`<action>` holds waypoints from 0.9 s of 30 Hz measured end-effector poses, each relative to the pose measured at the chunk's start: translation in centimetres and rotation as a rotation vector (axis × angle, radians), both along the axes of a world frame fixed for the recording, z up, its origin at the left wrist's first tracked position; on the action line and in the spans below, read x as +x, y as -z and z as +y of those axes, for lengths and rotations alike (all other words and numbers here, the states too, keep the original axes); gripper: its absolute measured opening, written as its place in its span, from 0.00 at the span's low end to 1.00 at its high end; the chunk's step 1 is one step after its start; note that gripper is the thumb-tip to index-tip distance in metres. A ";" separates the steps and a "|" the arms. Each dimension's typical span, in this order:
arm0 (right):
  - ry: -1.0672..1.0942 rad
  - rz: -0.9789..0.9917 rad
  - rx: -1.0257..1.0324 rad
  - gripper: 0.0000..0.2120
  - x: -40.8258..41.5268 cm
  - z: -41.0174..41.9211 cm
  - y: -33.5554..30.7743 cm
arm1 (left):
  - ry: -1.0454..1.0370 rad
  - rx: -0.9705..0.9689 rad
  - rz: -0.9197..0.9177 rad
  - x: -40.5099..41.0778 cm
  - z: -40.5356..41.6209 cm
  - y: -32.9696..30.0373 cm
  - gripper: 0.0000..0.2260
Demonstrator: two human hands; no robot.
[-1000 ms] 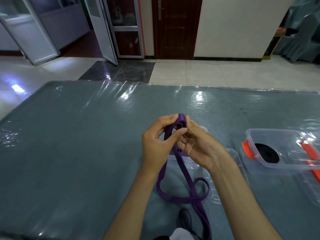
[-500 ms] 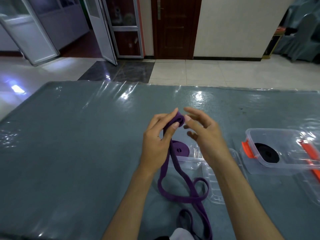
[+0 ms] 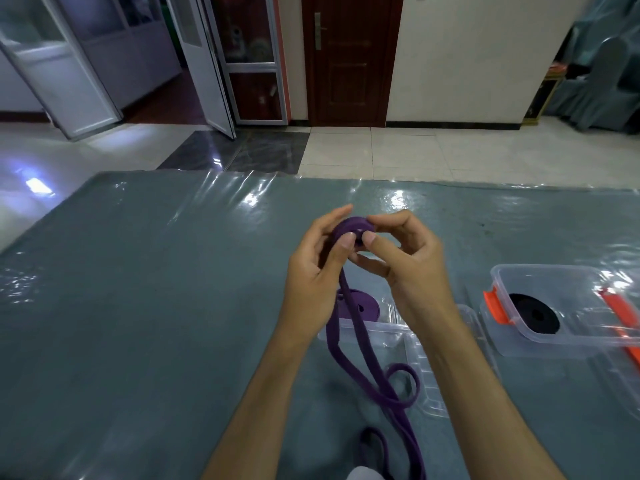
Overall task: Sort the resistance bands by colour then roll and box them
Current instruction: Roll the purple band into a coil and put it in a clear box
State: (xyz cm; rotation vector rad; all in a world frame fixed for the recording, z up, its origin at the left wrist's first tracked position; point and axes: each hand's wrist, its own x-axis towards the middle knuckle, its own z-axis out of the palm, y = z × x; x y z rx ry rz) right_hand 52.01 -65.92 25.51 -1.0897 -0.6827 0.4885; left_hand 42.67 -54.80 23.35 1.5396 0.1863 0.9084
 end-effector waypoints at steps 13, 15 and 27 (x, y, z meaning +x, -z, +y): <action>0.134 -0.087 0.004 0.13 -0.5 -0.7 -0.4 | -0.208 0.012 -0.140 0.0 -2.2 -1.1 0.09; 0.103 -0.072 0.032 0.12 -0.8 -0.7 -0.2 | -0.189 0.064 -0.106 -0.2 -1.9 -1.0 0.11; 0.152 -0.081 0.047 0.10 -1.3 -0.5 -0.5 | -0.162 -0.085 -0.116 -0.9 -2.0 -1.1 0.12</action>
